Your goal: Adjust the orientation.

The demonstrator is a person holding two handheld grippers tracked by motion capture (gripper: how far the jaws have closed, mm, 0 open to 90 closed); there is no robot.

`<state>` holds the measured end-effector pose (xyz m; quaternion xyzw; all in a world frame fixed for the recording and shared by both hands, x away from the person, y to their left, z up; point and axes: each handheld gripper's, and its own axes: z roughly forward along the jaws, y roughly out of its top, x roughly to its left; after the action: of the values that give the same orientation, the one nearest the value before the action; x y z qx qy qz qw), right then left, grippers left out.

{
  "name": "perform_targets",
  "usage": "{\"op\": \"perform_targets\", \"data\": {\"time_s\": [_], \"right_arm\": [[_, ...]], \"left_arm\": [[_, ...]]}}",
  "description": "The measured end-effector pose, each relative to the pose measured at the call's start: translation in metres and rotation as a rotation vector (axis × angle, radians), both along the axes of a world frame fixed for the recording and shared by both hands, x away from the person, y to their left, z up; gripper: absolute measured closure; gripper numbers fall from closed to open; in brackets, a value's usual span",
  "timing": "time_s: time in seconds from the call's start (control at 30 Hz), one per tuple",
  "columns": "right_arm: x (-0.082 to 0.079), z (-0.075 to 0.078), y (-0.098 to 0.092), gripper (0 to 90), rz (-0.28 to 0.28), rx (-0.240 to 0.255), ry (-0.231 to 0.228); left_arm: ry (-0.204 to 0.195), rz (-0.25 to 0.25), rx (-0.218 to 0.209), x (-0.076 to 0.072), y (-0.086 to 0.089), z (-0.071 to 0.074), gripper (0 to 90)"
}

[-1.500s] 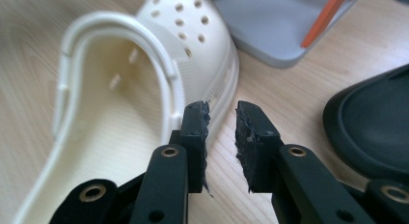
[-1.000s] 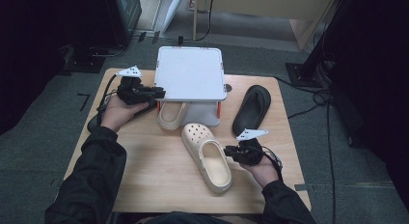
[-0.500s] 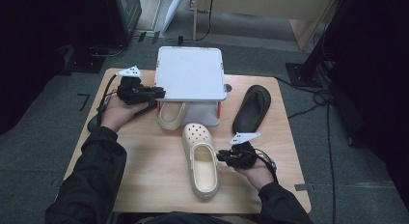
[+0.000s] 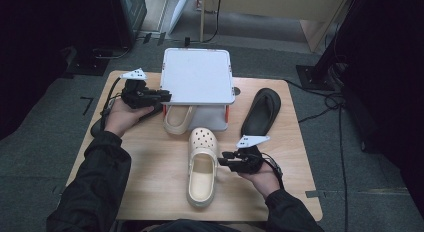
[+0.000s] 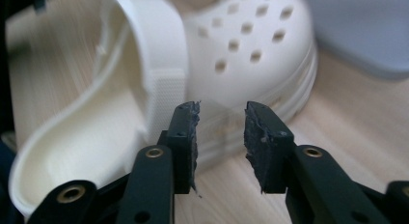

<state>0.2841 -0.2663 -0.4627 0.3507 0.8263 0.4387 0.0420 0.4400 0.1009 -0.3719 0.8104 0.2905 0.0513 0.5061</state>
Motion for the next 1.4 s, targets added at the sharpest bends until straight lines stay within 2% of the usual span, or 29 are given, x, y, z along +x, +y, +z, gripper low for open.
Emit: {"op": "perform_targets", "data": {"time_s": [0.1,0.27,0.3,0.4,0.5,0.6,0.7,0.83,0.93,1.03,1.13,1.2,1.33,1.4], "right_arm": [[-0.002,0.009,0.001,62.0,-0.006,0.043,-0.034],[-0.001,0.017,0.014,54.8,-0.009,0.059,-0.090],[0.001,0.018,0.015,54.1,-0.010,0.078,-0.083],[0.003,0.019,0.021,53.5,0.007,0.084,-0.083],[0.004,0.017,0.033,49.9,0.029,0.065,-0.080],[0.005,0.012,0.047,48.2,0.018,0.011,-0.083],[0.007,0.005,0.057,46.8,-0.019,-0.057,-0.135],[0.012,-0.001,0.060,46.7,-0.059,-0.075,-0.155],[0.011,-0.005,0.064,46.9,-0.068,-0.104,-0.205],[0.011,-0.006,0.066,51.1,-0.081,-0.112,-0.229],[0.010,-0.003,0.064,60.4,-0.074,-0.100,-0.233],[0.008,-0.002,0.065,61.6,-0.063,-0.114,-0.233],[0.006,0.000,0.067,65.4,-0.056,-0.155,-0.265],[0.006,0.002,0.065,66.8,-0.064,-0.154,-0.270]], "left_arm": [[0.000,0.001,0.000,0.000,0.000,0.000,76.0],[0.000,0.003,0.001,0.000,0.000,0.000,76.0],[0.000,0.003,0.001,0.000,0.000,0.000,76.0],[0.001,0.005,-0.003,-0.001,0.000,0.000,76.0],[0.001,0.006,-0.005,-0.001,0.000,0.000,76.0],[-0.001,0.008,0.000,-0.001,0.000,0.000,76.0],[0.000,0.008,-0.002,-0.001,0.000,0.000,76.0],[0.004,0.006,-0.007,-0.001,0.000,-0.001,76.0],[0.003,0.008,-0.006,-0.001,0.000,0.000,76.0],[0.003,0.008,-0.006,-0.001,0.000,0.000,76.0],[0.004,0.005,-0.010,-0.001,0.001,-0.001,76.0],[0.006,0.003,-0.012,0.000,0.001,-0.001,76.1],[0.005,0.002,-0.011,-0.001,0.001,-0.001,76.0],[0.007,0.001,-0.009,-0.001,0.002,-0.001,76.0]]}}
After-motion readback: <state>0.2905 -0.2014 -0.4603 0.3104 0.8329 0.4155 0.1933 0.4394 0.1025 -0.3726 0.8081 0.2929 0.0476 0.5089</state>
